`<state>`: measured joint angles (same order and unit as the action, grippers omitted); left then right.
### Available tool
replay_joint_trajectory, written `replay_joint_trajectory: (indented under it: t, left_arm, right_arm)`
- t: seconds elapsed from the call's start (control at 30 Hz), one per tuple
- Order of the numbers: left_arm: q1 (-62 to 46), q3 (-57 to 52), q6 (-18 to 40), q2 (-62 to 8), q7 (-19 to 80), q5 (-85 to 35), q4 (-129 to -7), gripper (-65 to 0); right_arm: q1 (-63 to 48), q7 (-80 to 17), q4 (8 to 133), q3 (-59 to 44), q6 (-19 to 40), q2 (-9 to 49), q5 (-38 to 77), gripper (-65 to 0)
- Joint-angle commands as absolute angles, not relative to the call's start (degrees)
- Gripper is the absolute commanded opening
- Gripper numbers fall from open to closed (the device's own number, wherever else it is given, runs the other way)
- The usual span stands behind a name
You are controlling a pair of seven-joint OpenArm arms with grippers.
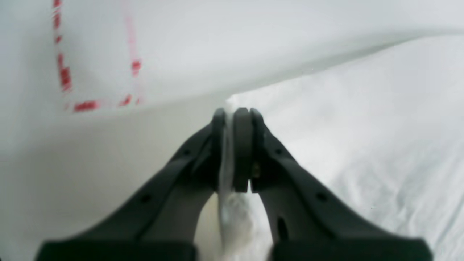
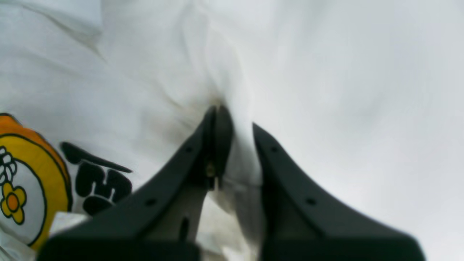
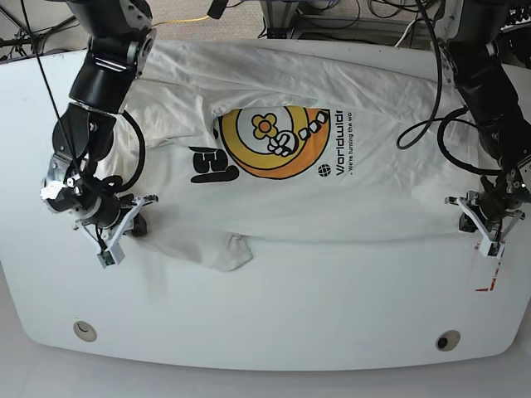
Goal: Fold the T-shirt properly
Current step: 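Lift the hem with both grippers and fold it over toward the collar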
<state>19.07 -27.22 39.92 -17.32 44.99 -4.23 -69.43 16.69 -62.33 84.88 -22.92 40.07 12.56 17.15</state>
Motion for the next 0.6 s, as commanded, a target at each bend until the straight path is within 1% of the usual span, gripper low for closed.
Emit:
replay_joint_trajectory:
  t: [0.0, 0.1, 0.27, 0.43, 0.57]
  left_arm:
    - [19.0, -27.0, 40.0, -16.7, 43.6, -5.3, -74.2, -65.0]
    - [16.0, -27.0, 40.0, -16.5, 43.6, -5.3, -77.6, -65.0]
    - [13.1, -27.0, 40.0, -16.4, 43.6, -5.3, -81.3, -65.0]
    - [7.3, -27.2, 40.0, -16.4, 43.6, -5.3, -87.9, -65.0]
    - [3.6, -27.2, 40.0, -16.4, 43.7, -5.3, -91.7, -65.0]
  right_arm:
    - [16.6, -63.6, 89.6, -24.2, 40.0, 13.4, 17.8, -65.0]
    - [13.8, -66.5, 94.4, -25.6, 40.0, 13.3, 17.9, -65.0]
    - [8.7, -68.3, 101.2, -26.2, 40.0, 11.7, 17.9, -65.0]
    - [2.4, -68.5, 108.8, -26.2, 40.0, 11.3, 17.9, -65.0]
    - [-0.9, -68.5, 112.6, -26.2, 40.0, 9.6, 17.9, -65.0]
